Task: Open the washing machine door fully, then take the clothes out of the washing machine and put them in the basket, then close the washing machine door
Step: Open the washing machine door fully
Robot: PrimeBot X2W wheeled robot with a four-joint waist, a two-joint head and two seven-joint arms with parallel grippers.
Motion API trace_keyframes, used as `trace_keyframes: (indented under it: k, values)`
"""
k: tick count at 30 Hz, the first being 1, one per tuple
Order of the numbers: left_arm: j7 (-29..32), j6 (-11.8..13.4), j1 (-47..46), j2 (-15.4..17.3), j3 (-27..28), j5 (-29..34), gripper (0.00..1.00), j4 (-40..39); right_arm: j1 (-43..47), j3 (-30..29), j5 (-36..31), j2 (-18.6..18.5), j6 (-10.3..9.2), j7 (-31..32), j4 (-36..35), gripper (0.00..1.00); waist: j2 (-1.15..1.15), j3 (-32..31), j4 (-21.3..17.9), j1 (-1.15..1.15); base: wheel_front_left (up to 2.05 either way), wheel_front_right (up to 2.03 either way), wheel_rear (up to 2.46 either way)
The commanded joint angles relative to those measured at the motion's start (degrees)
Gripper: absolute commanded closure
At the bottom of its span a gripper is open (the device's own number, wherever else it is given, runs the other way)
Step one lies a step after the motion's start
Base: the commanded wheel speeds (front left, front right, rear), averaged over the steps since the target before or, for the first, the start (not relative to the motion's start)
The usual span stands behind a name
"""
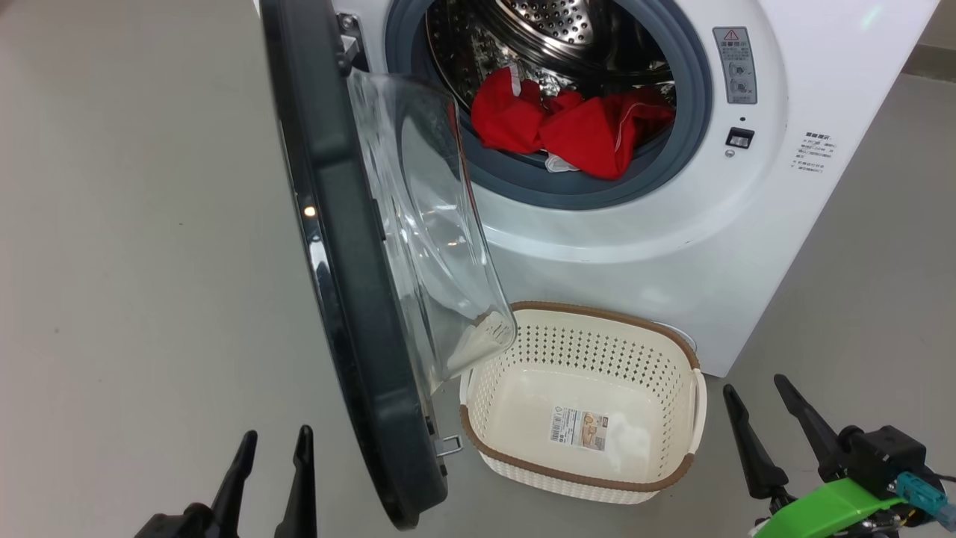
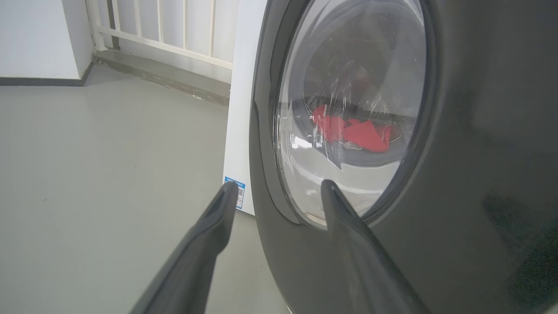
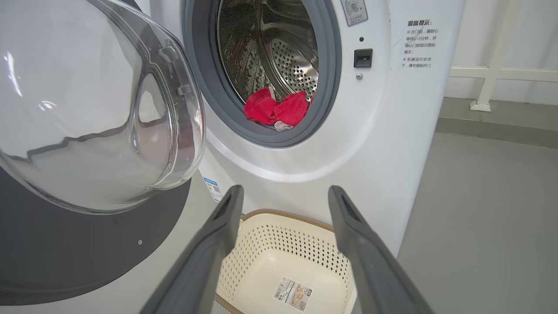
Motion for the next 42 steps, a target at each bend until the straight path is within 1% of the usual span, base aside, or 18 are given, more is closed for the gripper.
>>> trace_keyframes:
  k: [1, 11, 12, 13, 14, 15, 16, 20, 23, 27, 30, 33, 37, 40, 42]
  values:
    - [-0.7, -0.2, -0.9, 0.5, 2.0, 0.7, 0.0, -1.5, 0.1, 0.7, -1.0, -0.5, 0.36, -0.5, -1.5, 0.0, 0.0, 0.0, 0.0, 0.0, 0.0, 0.0, 0.0]
    - [-0.7, -0.2, -1.4, 0.5, 2.2, 0.6, 0.0, -1.6, 0.4, 0.5, -1.3, -0.2, 0.36, -0.5, -1.8, 0.0, 0.0, 0.3, -0.2, 0.0, 0.0, 0.0, 0.0]
    - [-0.7, -0.2, -1.5, 0.5, 2.2, 0.6, 0.31, -1.6, 0.4, 0.5, -1.3, -0.3, 0.36, -0.5, -1.8, 0.0, 0.0, 0.3, -0.2, 0.0, 0.0, 0.0, 0.0]
    - [-0.7, -0.1, -1.6, 0.5, 2.3, 0.5, 0.66, -1.8, 0.4, 0.5, -1.3, -0.3, 0.36, -0.5, -1.8, 0.0, 0.0, 0.3, -0.2, 0.0, 0.0, 0.0, 0.0]
    - [-0.7, -0.1, -1.6, 0.5, 2.3, 0.5, 0.66, -1.8, 0.4, 0.5, -1.3, -0.3, 0.36, -0.5, -1.8, 0.0, 0.0, 0.3, -0.2, 0.0, 0.0, 0.0, 0.0]
    - [-0.7, -0.1, -1.8, 0.5, 2.4, 0.4, 0.95, -2.0, 0.4, 0.4, -1.4, -0.3, 0.36, -0.5, -1.9, 0.0, 0.0, 0.3, -0.1, 0.0, 0.0, 0.0, 0.0]
    - [-0.7, -0.1, -1.9, 0.5, 2.5, 0.2, 1.0, -2.2, 0.4, 0.4, -1.5, -0.3, 0.36, -0.5, -1.9, 0.0, 0.0, 0.3, -0.1, 0.0, 0.0, 0.0, 0.0]
    - [-0.7, -0.3, -2.7, 0.5, 3.4, 0.5, 1.0, -4.1, 0.5, 0.2, -1.5, -0.1, 0.36, -0.5, -2.0, 0.0, 0.0, 0.1, 0.1, 0.0, 0.0, 0.0, 0.0]
    - [-0.7, -0.3, -3.8, 0.5, 4.8, 1.0, 1.0, -7.3, 0.6, -0.1, -1.5, -0.1, 0.36, -0.5, -2.1, 0.0, 0.0, 0.0, 0.2, 0.0, 0.0, 0.0, 0.0]
    - [-0.7, 0.5, -5.1, 0.5, 6.1, 1.9, 1.0, -14.9, 0.8, 0.1, -1.5, 0.0, 0.36, -0.5, -2.2, 0.0, 0.0, -0.3, 0.2, 0.0, 0.0, 0.0, 0.0]
    - [-0.7, 1.2, -5.5, 0.5, 5.0, 2.5, 1.0, -21.9, 0.9, 0.3, -1.4, 0.0, 0.36, -0.5, -2.4, 0.0, 0.0, -0.5, 0.3, 0.0, 0.0, 0.0, 0.0]
    - [-0.7, 1.5, -5.5, 0.5, 1.8, 4.0, 1.0, -27.9, 0.9, 0.5, -1.3, -0.1, 0.36, -0.5, -2.6, 0.0, 0.0, -0.6, 0.3, 0.0, 0.0, 0.0, 0.0]
    - [-0.7, 1.8, -5.2, 0.5, -4.1, 5.3, 1.0, -32.4, 0.8, 0.8, -1.3, -0.2, 0.36, -0.5, -2.9, 0.0, 0.0, -0.6, 0.3, 0.0, 0.0, 0.0, 0.0]
    - [-0.7, 0.9, -4.2, 0.5, -10.3, 6.4, 1.0, -32.7, 0.6, 1.1, -1.3, -0.4, 0.36, -0.5, -3.0, 0.0, 0.0, -0.5, 0.2, 0.0, 0.0, 0.0, 0.0]
    - [-0.7, 0.5, -3.3, 0.5, -14.5, 5.8, 1.0, -31.0, 0.5, 1.3, -1.3, -0.5, 0.36, -0.5, -3.0, 0.0, 0.0, -0.5, 0.1, 0.0, 0.0, 0.0, 0.0]
